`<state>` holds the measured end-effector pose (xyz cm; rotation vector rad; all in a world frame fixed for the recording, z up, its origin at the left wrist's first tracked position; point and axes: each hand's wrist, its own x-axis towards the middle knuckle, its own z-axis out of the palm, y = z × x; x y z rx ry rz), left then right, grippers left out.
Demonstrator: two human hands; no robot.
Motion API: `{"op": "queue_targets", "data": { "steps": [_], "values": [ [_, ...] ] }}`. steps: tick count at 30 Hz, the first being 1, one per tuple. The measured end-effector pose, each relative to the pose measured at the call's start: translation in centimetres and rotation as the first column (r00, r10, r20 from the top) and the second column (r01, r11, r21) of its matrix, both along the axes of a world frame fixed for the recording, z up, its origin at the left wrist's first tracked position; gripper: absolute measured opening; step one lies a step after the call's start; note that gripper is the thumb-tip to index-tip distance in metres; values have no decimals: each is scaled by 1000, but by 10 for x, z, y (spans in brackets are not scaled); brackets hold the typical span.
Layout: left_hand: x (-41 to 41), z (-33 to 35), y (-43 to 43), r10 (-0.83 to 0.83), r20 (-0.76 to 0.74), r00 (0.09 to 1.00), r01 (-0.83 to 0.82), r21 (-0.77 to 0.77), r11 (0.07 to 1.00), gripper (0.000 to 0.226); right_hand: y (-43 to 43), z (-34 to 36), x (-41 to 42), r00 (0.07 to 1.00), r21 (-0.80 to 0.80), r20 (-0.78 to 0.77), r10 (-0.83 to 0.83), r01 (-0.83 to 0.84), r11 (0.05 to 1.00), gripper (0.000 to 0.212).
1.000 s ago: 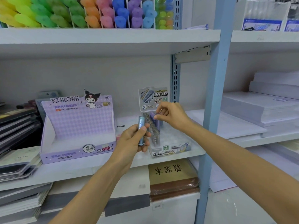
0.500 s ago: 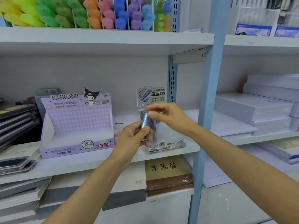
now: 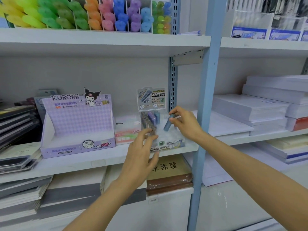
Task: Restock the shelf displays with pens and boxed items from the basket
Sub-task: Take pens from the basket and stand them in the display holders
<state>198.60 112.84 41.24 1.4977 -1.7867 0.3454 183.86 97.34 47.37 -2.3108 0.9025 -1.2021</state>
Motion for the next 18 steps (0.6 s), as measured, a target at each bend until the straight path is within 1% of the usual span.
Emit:
{"op": "queue_targets", "data": {
  "steps": [3,6,8,13,14,18],
  "values": [
    [6,-5,4,55,82,995,-60,62,996,44,-1,-3,1,999,24,16,37,-37,999,12],
    [13,-5,6,74,147,986,-84,58,995,41,-1,-2,5,997,45,-4,77,-77,996,12],
    [16,-3,7,83,146,986,-88,32,996,38,-2,1,9,998,41,5,57,-57,998,13],
    [16,-2,4,52,113,992,-52,-1,999,32,-14,13,25,993,-30,119,-17,20,999,13],
    [17,-2,4,48,117,992,-47,-9,999,32,-16,13,30,994,-39,105,-18,22,999,13],
    [19,-5,4,59,168,984,-54,-34,998,36,-25,5,46,998,-93,-56,-13,7,996,15]
  ]
}}
